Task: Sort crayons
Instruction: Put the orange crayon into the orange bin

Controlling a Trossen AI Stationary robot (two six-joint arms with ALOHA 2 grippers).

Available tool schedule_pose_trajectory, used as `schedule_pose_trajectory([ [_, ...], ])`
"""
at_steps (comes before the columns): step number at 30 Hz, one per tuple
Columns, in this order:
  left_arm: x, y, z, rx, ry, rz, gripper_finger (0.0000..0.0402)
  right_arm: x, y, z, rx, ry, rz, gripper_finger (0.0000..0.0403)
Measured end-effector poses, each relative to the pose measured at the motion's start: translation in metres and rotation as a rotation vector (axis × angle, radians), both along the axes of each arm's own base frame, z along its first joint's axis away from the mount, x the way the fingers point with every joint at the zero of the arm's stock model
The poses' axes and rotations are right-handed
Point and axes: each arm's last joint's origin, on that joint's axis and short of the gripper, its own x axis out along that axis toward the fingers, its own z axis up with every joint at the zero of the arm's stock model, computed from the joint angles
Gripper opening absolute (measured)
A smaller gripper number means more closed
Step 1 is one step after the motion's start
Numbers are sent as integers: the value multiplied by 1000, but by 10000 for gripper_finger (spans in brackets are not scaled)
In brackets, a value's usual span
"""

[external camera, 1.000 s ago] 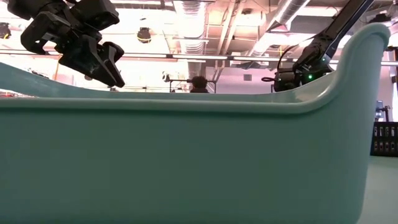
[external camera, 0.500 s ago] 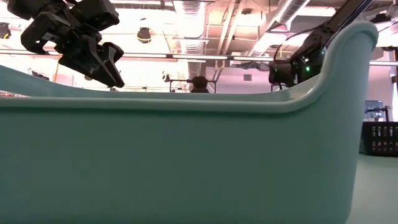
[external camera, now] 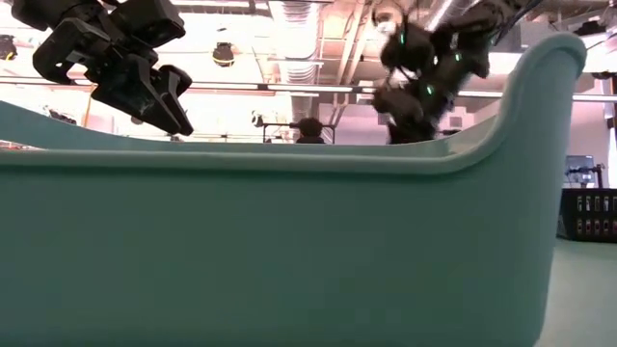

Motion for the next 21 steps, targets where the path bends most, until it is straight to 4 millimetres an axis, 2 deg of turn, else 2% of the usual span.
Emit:
schedule_pose_trajectory([
  [4, 1, 0, 1, 8, -15, 1, 114, 26, 33, 16, -76, -159, 199, 0],
  [7, 2, 0, 3, 23, -38, -13, 114, 44, 51, 24, -117, -247, 287, 0],
  [11, 4, 0, 6, 29, -70, -19, 114, 63, 62, 27, -126, -286, 325, 0],
  [15, 6, 0, 8, 27, -91, -19, 114, 85, 65, 16, -128, -226, 358, 0],
  [21, 5, 0, 7, 13, -81, -14, 114, 108, 64, -4, -82, -1, 394, 2],
])
